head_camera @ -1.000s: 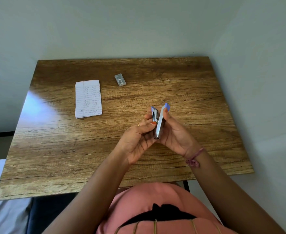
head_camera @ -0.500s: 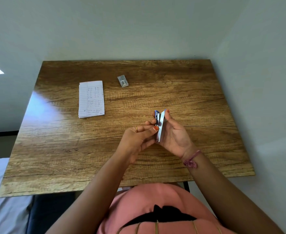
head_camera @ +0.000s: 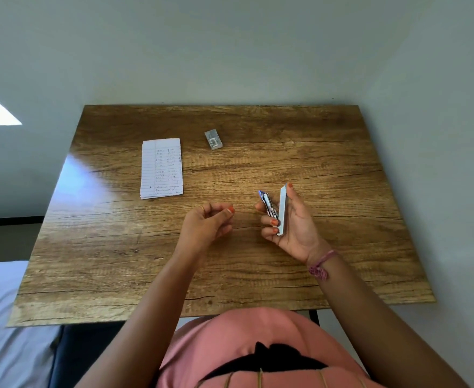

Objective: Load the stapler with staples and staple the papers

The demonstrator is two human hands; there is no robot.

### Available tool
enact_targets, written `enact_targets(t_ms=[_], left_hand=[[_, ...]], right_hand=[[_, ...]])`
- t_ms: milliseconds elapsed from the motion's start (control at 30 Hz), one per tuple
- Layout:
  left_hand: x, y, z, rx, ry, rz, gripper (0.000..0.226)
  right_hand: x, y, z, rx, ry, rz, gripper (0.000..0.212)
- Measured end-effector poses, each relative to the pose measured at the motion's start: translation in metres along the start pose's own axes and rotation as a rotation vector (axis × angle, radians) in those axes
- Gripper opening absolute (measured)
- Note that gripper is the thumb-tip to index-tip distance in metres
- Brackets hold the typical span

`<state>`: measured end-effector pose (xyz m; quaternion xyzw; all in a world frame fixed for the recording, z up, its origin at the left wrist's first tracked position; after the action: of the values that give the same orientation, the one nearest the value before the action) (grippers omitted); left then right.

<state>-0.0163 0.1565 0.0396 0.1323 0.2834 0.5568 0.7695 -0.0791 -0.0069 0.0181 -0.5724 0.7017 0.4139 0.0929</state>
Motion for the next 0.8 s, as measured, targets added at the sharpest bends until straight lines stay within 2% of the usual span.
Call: enact_targets(t_ms=[133,300,500,600,633,733,800], left_hand=[[0.012,-0.007,0.004,-0.008,0.002,0.030,0.010],[0.008,-0.011,0.004,0.031,-0.003,-0.048,0.010],[-0.003,-0.013,0.003,0.058,0.021,-0.158,0.023],[-0.007,-0.015,0.002,0.034,0.069,-0.149,0.024],[-0.007,-0.016,0.002,0.020,0.073,-0.140,0.025],[-0.006,-0.019,0.002,-0.011,0.072,-0.133,0.023],[-0.006,-0.021,0.002,-0.021,0.090,-0.157,0.023]], right_hand=[[-0.004,-0.003,0.001,0.022,0.102,0.113,0.006],[-0.015,-0.007,0.000,0.038,0.238,0.169,0.009],[-0.021,-0.016,0.000,0.058,0.358,0.168,0.016],[-0.026,-0.018,0.002,0.020,0.407,0.176,0.015],[-0.029,-0.019,0.002,0.010,0.422,0.160,0.021],[-0.032,-0.022,0.002,-0.030,0.393,0.091,0.065],[-0.029,-0.025,0.001,-0.081,0.314,0.072,0.080]])
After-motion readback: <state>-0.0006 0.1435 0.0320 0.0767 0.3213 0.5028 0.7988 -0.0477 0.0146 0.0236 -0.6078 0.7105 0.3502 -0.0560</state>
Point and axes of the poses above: each hand's wrist, its own y-axis away from the middle knuckle, its own x-axis out of the back of the hand, z = x × y, the point moved 2 cm from there along -y, towards the middle knuckle, and after that the axes turned 9 degrees about y, right-handed, at the moved point
